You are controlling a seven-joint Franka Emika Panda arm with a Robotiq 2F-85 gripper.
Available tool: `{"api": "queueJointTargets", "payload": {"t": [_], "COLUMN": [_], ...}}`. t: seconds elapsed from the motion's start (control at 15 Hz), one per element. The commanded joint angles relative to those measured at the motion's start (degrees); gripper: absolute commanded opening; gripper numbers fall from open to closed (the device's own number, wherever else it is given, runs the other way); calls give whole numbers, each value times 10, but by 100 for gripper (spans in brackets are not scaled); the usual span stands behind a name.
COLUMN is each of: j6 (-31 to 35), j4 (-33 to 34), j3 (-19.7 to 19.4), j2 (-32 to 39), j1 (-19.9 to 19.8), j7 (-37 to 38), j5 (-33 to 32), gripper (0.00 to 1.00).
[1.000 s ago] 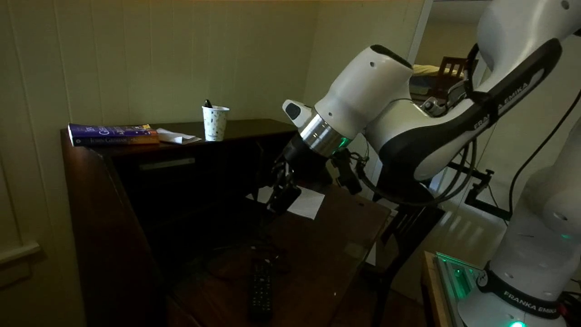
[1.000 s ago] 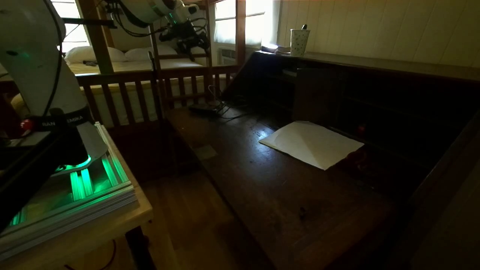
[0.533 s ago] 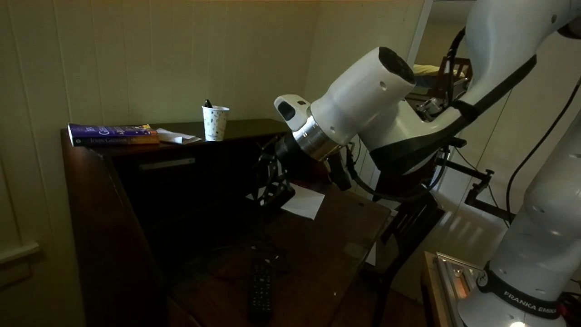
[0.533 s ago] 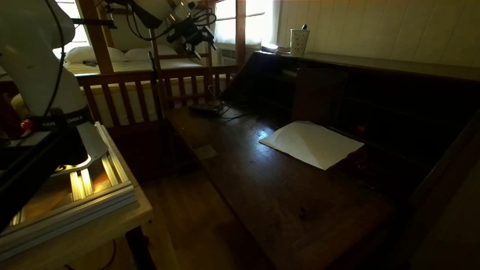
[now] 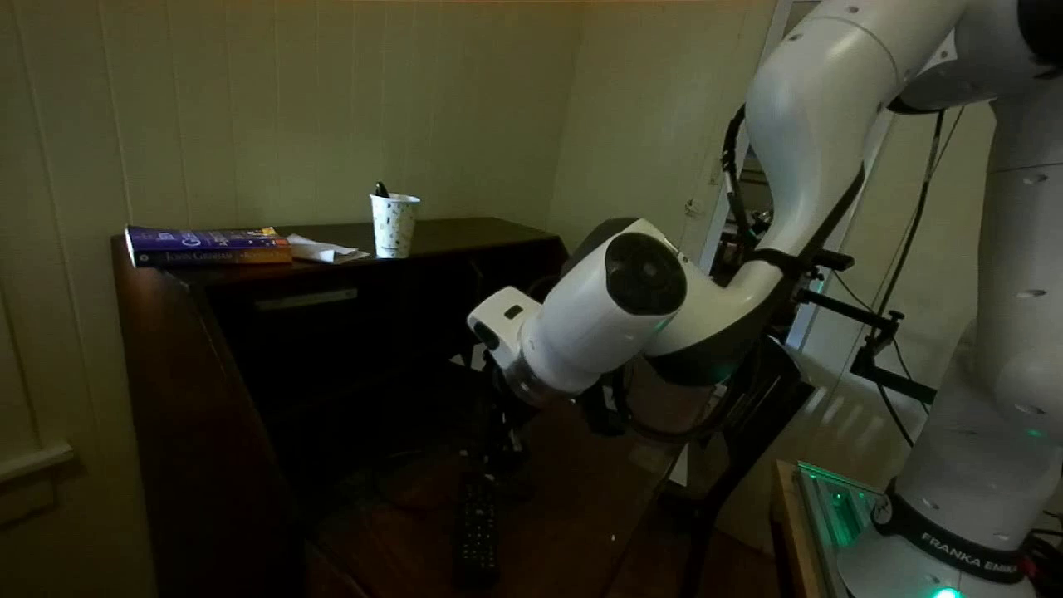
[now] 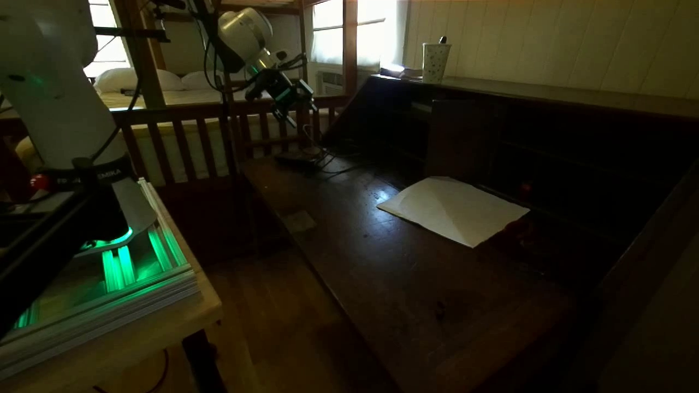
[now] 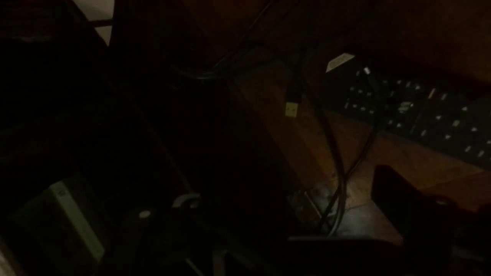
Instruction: Move the cable
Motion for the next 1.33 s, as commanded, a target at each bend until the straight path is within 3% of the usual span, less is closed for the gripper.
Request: {"api": "queueJointTargets", "payload": {"t": [0.0, 0.33, 0.6, 0.87, 0.93, 1.07, 1.27], "j6": [30, 32, 37, 38, 41, 45, 49], "j4": [1, 2, 18, 29, 32, 41, 51], "j3": [-110, -122, -192, -231, -237, -246, -253], "j2": [-15, -37, -7, 12, 16, 27, 37], "j1": [103, 117, 192, 236, 242, 252, 262], "j7": [-6, -7, -5, -1, -2, -7, -15], "j5": [20, 23, 11, 0, -1, -1, -2], "gripper": [100, 100, 100, 100, 75, 66, 44]}}
